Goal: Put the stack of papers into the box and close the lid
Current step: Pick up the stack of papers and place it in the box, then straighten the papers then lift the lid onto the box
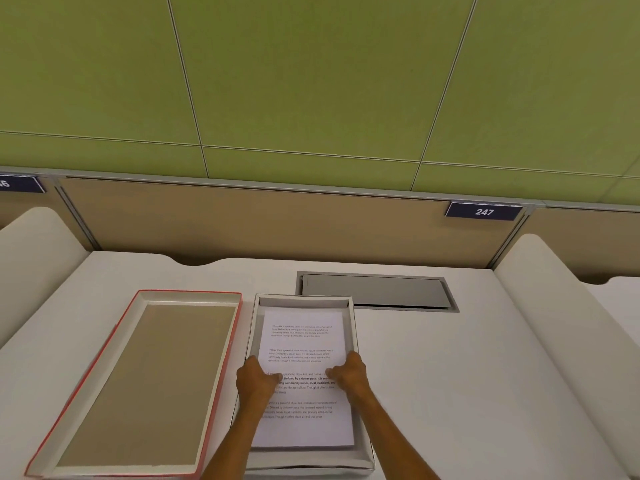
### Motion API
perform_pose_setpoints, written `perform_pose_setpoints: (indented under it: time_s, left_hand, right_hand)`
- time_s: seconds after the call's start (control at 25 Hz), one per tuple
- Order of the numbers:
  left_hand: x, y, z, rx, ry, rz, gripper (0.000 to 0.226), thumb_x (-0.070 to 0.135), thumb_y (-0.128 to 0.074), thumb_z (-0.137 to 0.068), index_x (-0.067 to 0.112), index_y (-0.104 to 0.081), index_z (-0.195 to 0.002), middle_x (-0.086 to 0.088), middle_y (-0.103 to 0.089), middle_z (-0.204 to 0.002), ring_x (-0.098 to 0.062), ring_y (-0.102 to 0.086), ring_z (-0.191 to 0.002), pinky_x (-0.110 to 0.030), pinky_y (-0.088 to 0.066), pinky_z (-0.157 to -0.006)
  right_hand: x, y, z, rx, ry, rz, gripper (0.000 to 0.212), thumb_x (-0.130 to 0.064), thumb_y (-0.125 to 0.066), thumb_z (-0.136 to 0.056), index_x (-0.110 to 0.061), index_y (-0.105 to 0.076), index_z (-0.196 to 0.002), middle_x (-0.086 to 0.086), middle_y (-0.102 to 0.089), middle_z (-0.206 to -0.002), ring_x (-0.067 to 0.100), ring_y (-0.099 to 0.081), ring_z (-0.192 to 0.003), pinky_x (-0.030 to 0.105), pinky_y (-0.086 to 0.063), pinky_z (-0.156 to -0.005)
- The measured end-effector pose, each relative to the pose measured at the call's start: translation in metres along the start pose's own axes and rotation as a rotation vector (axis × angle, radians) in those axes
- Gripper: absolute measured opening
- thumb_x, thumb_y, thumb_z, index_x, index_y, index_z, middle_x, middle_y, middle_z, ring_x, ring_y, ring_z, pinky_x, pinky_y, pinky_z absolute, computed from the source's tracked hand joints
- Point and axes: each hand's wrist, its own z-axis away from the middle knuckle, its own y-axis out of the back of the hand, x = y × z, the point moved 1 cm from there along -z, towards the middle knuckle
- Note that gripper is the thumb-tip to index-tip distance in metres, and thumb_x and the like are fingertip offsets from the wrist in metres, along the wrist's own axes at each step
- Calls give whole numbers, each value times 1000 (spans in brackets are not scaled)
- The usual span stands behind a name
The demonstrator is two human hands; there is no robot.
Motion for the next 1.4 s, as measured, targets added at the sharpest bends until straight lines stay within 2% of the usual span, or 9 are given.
perform_pose_setpoints:
  time_s: [0.36,0.52,0.6,0.76,0.84,0.96,1.12,1.28,1.4]
  left_hand:
    - [2,1,4,-22,47,63,49,12,-86,-69,-1,-59,-108,-20,-68,-117,-37,-68,-102,-43,-57,-84]
    - [11,18,19,-27,-54,56,48,18,-81,-76,1,-59,-114,-15,-68,-119,-33,-67,-106,-38,-56,-84]
    - [12,27,35,-40,-46,201,44,22,-81,-76,6,-63,-113,-6,-69,-117,-27,-67,-105,-33,-55,-84]
    - [13,20,82,-503,593,1029,42,1,-79,-73,-5,-62,-111,-30,-62,-118,-42,-67,-104,-50,-60,-81]
    - [11,13,97,-593,802,1151,50,-6,-76,-75,-1,-55,-119,-32,-50,-128,-53,-58,-111,-64,-53,-88]
    - [9,10,107,-650,875,1183,48,-8,-74,-76,11,-57,-116,-29,-49,-133,-57,-51,-118,-72,-43,-95]
    - [7,6,103,-631,847,1166,40,-6,-73,-77,13,-60,-110,-22,-63,-112,-51,-56,-111,-72,-41,-95]
    - [-2,1,98,-589,726,980,60,-2,-79,-70,5,-57,-125,-18,-65,-107,-35,-71,-94,-50,-59,-84]
    - [-9,-2,97,-597,669,898,111,30,-98,-33,12,-54,-133,-16,-58,-133,-34,-55,-127,-46,-44,-109]
  right_hand:
    - [-4,1,3,-21,-25,-51,37,-4,-74,-81,-10,-43,-99,15,-61,-119,18,-58,-89,15,-49,-59]
    - [-13,5,2,-20,24,4,27,-10,-73,-83,-13,-48,-93,15,-63,-120,13,-59,-83,14,-48,-60]
    - [-24,6,-2,27,108,69,32,-15,-71,-86,-7,-53,-110,15,-62,-125,18,-62,-94,14,-48,-67]
    - [-62,10,-18,-44,324,219,63,-21,-70,-88,-4,-42,-142,13,-51,-145,27,-50,-132,27,-40,-106]
    - [-78,8,-27,-154,393,365,65,-25,-70,-89,-9,-42,-145,9,-46,-150,25,-44,-138,33,-35,-114]
    - [-96,4,-43,-252,428,547,65,-29,-68,-89,-13,-41,-145,7,-43,-152,27,-40,-140,39,-33,-117]
    - [-111,4,-58,-296,420,637,66,-31,-68,-89,-12,-39,-146,8,-40,-154,28,-38,-141,40,-32,-117]
    - [-121,-1,-75,-349,384,656,65,-31,-68,-89,-10,-41,-145,10,-43,-151,27,-41,-138,39,-35,-116]
    - [-123,-3,-86,-407,357,631,64,-28,-71,-87,-7,-44,-141,11,-51,-145,26,-49,-133,36,-39,-114]
